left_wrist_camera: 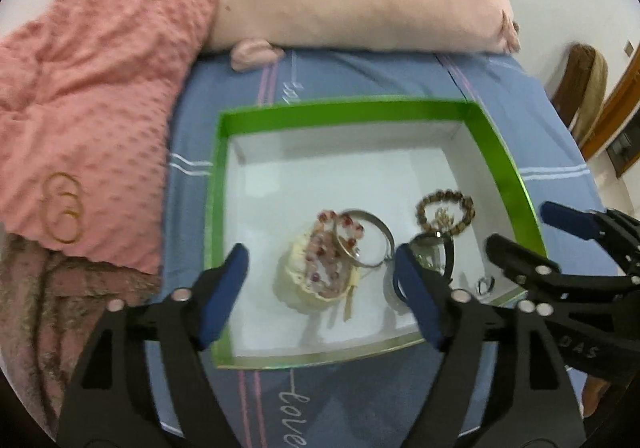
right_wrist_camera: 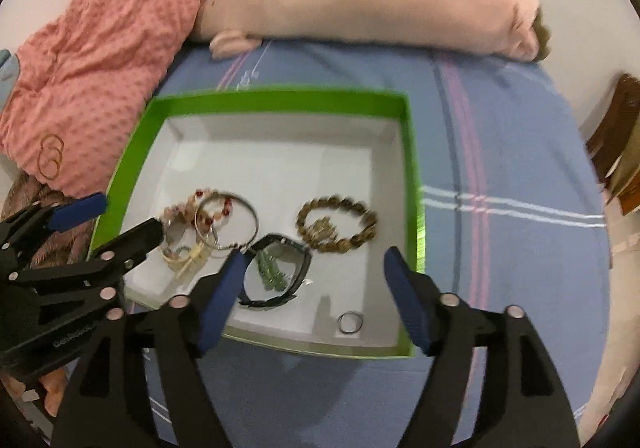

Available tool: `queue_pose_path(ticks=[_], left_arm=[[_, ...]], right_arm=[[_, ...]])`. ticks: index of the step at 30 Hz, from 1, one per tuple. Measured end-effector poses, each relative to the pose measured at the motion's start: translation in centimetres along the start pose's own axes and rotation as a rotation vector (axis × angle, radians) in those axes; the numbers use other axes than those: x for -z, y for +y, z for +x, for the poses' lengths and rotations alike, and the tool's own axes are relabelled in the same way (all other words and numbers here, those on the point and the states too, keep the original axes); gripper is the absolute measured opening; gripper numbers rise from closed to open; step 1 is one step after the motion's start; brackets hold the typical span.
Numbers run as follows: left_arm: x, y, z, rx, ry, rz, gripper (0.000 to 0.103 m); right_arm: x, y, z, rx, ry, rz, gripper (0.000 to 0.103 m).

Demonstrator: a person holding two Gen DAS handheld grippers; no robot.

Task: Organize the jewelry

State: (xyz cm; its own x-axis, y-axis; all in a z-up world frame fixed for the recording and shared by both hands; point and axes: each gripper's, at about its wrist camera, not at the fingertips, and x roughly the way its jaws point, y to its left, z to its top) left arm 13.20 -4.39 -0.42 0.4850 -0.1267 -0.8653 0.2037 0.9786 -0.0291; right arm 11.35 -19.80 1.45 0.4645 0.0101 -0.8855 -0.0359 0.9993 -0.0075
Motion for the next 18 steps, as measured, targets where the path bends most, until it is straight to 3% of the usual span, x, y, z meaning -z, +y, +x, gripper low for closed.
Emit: queue_pose_path(ticks=[4,18], left_arm=[[-0.1,0.6,-1.5,-0.004,-0.021,-0.035,0.088],[0.6,0.8,-3.2,-0.047,-0.005,-0.058,0.097]], right_arm=[[-0.1,-0.3,-1.4,0.025,-0.025,0.022,0.094],[0.9,-0.2,-2.9,0.056,-0.029,0.029,0.094]])
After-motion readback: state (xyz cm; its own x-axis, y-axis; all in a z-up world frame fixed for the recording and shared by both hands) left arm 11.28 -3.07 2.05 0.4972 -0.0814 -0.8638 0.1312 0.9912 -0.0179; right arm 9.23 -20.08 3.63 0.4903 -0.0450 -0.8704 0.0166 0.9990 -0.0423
